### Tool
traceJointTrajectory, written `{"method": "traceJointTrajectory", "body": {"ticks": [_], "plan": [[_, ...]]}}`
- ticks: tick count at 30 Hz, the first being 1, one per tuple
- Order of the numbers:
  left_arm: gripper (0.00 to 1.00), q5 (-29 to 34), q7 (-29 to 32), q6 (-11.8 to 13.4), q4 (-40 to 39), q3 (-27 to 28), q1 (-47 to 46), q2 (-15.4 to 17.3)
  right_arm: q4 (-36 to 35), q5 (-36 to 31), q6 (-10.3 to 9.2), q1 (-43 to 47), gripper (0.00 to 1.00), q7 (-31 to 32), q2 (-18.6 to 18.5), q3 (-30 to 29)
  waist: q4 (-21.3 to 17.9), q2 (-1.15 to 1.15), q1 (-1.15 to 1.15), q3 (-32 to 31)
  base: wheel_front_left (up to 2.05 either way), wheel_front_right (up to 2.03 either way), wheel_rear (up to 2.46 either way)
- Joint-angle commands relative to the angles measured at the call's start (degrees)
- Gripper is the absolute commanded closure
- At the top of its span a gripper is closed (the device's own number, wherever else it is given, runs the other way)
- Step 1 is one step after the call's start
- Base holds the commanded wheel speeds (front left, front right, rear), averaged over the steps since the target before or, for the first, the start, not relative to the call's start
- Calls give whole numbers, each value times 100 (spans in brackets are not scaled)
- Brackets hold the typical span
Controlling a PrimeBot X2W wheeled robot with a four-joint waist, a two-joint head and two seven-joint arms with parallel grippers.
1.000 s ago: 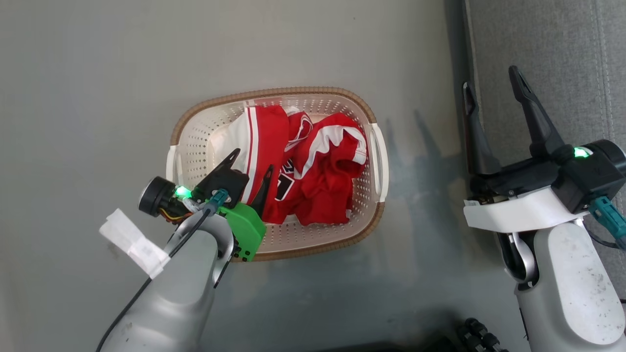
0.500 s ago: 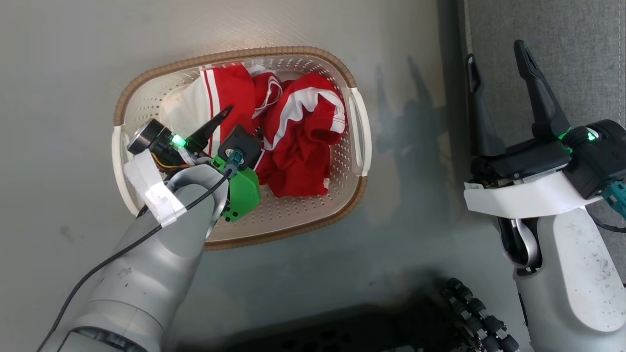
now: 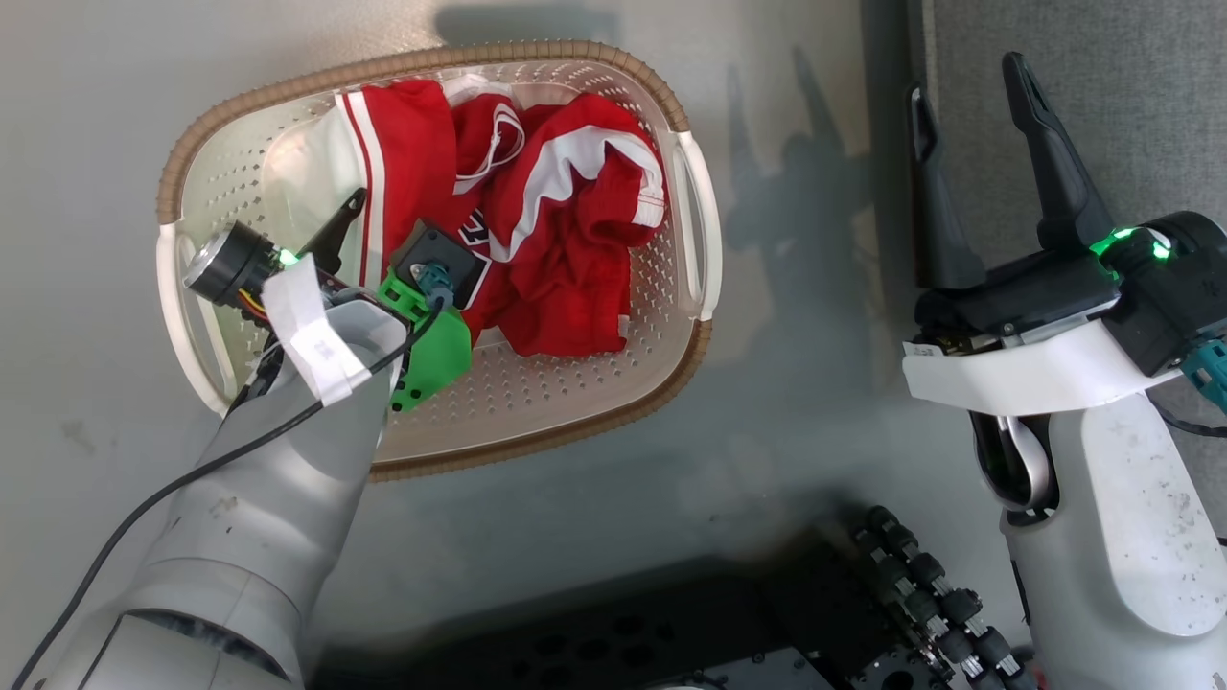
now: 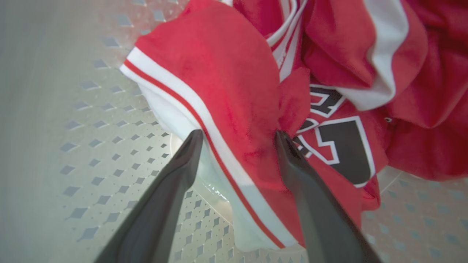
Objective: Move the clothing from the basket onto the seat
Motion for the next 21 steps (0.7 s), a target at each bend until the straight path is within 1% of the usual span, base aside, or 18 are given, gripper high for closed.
{"method": "traceJointTrajectory", "body": {"ticks": [1,5,10,11,12,13,14,15,21], "plan": [[0,-119,-8,-41,18,58,-104,18,3,12,-2,-99,0,-12,-15,11,14,0,-1,51,0,0,0],[0,-259,27,-194,50,108,-152,-1,-21,47,-2,-124,0,-12,-15,24,13,0,-1,154,0,0,0],[0,-297,79,-255,81,43,-236,-9,-55,74,-2,-145,0,-12,-15,-23,9,0,-1,319,0,0,0],[13,-312,103,-264,86,36,-254,-12,-62,86,-2,-146,0,-12,-15,-42,11,0,-1,347,0,0,0],[47,-314,120,-256,84,21,-280,-15,-67,92,-2,-146,0,-12,-15,-62,10,0,-1,372,0,0,0],[75,-315,122,-244,86,5,-292,-18,-64,89,-2,-143,0,-12,-15,-76,8,0,-1,391,0,0,0],[92,-330,116,-236,88,3,-292,-20,-64,86,-2,-139,0,-12,-15,-85,6,0,-1,405,0,0,0],[100,-376,99,-269,92,19,-283,-22,-66,84,-2,-136,0,-12,-15,-95,4,0,-1,420,0,0,0],[100,-510,-82,-301,98,40,-235,-38,-6,75,-2,-148,0,-12,-15,-188,42,0,-1,354,0,0,0]]}}
